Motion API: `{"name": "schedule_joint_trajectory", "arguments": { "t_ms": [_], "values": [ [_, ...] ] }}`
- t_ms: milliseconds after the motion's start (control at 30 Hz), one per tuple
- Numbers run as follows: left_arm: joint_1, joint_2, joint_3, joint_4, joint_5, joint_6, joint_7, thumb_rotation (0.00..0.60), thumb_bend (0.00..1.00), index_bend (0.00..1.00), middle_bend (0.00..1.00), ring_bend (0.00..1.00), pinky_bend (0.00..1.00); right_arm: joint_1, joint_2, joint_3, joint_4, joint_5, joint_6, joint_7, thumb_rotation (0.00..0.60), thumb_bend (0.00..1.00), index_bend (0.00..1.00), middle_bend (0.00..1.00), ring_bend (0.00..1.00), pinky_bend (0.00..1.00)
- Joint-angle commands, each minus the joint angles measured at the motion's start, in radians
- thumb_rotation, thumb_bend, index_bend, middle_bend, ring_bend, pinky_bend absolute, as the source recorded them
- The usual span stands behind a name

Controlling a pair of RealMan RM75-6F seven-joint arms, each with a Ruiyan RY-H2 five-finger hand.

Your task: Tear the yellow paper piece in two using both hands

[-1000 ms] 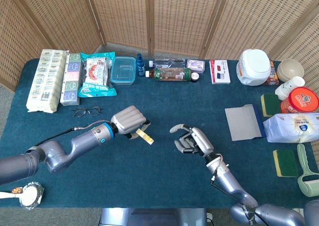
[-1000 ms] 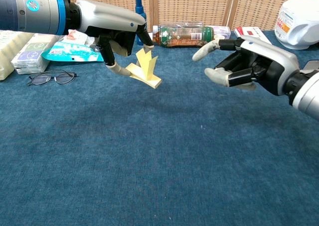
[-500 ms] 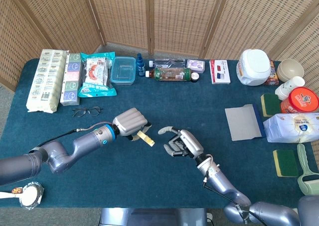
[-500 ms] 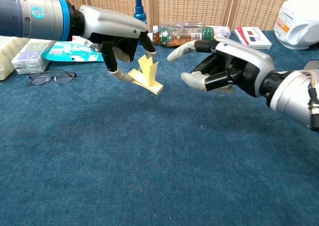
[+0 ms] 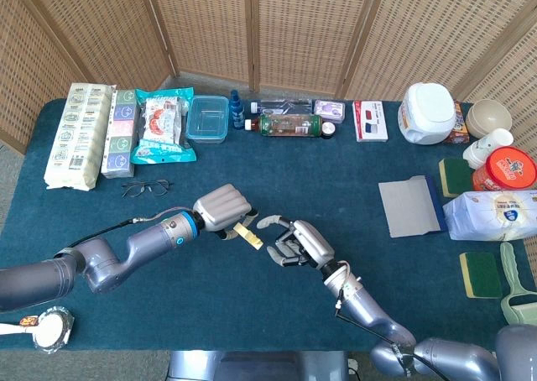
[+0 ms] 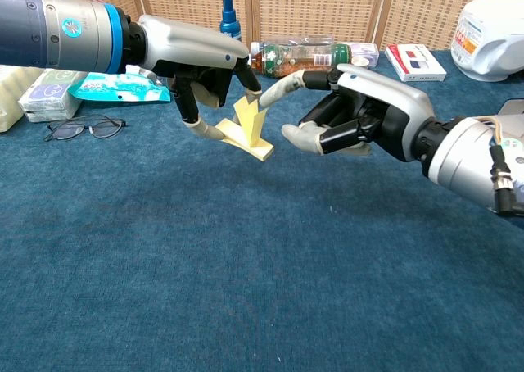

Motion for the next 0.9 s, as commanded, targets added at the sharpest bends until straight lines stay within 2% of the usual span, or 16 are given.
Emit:
{"name": "schedule_joint_trajectory", "arguments": {
  "t_ms": [33, 667, 900],
  "values": [
    [-0.001, -0.003, 0.001, 0.003, 0.001, 0.003, -0.002, 0.6, 0.35, 0.68, 1.0, 1.0, 1.0, 0.004, -0.002, 0.001, -0.006, 0.005, -0.002, -0.009, 0.6, 0.46, 0.31, 0.97, 1.0, 1.0],
    [-0.008, -0.004, 0.014, 0.006, 0.003, 0.012, -0.015, 0.6, 0.35, 0.68, 1.0, 1.0, 1.0, 0.011, 0.002, -0.001, -0.032, 0.019, -0.003, -0.043, 0.6, 0.46, 0.34, 0.97, 1.0, 1.0],
    [-0.012, -0.005, 0.02, 0.005, 0.009, 0.012, -0.02, 0.6, 0.35, 0.68, 1.0, 1.0, 1.0, 0.021, -0.001, 0.004, -0.028, 0.025, -0.012, -0.044, 0.6, 0.46, 0.31, 0.96, 1.0, 1.0]
  ]
}}
